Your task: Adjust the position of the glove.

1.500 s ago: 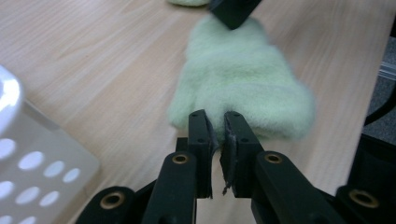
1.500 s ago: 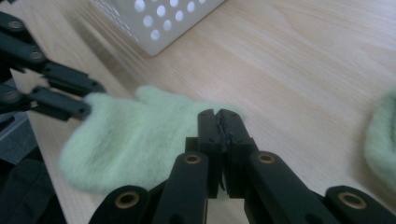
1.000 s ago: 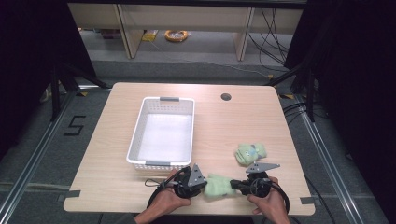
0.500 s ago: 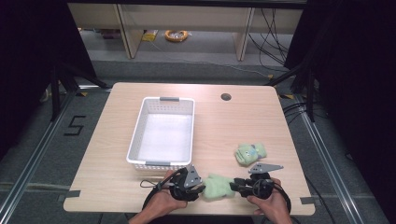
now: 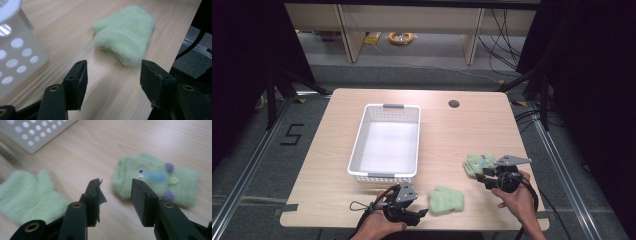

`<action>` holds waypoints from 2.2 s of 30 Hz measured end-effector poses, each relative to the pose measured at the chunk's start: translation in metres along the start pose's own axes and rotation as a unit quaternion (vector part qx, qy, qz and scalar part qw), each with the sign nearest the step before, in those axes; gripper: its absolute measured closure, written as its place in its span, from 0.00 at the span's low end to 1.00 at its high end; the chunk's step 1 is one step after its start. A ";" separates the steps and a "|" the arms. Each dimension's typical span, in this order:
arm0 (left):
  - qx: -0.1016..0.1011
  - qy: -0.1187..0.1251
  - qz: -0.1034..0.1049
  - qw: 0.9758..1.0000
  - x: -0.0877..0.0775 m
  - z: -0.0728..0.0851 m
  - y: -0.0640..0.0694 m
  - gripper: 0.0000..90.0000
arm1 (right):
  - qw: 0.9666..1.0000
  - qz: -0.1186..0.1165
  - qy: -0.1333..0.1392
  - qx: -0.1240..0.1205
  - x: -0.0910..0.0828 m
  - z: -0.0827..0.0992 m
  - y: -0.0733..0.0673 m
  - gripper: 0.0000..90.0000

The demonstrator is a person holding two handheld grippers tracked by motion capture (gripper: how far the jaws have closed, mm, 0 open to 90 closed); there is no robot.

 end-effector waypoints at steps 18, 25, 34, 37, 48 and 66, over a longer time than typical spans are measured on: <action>-0.033 0.008 -0.006 0.999 -0.008 0.010 -0.008 0.33 | 0.999 0.035 -0.034 0.022 0.037 -0.021 0.042 0.67; -0.031 0.009 -0.003 0.999 -0.005 0.012 -0.009 0.28 | 0.997 0.024 -0.057 0.040 0.045 -0.013 0.045 0.72; -0.038 0.007 -0.002 0.999 -0.003 0.014 -0.010 0.28 | 0.999 0.013 -0.050 0.016 0.046 -0.011 0.048 0.95; -0.037 0.005 -0.001 0.999 -0.003 0.014 -0.010 0.28 | 0.999 0.020 -0.046 0.009 0.046 -0.011 0.048 0.96; -0.028 0.007 -0.001 1.000 -0.003 0.014 -0.009 0.28 | 1.000 0.010 -0.005 0.028 0.030 -0.019 0.039 0.98; -0.029 0.008 -0.013 0.999 -0.008 0.014 -0.014 0.28 | 0.998 -0.043 0.056 -0.005 -0.020 -0.022 -0.031 0.97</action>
Point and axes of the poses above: each handheld gripper's, and its own axes: x roughly forward along the jaws, z roughly out of its underside, y roughly to its right, the point moved 6 cm from there along x, roughly forward along the jaws, and after that the axes turned 10 degrees about -y, right-handed, at the moved point
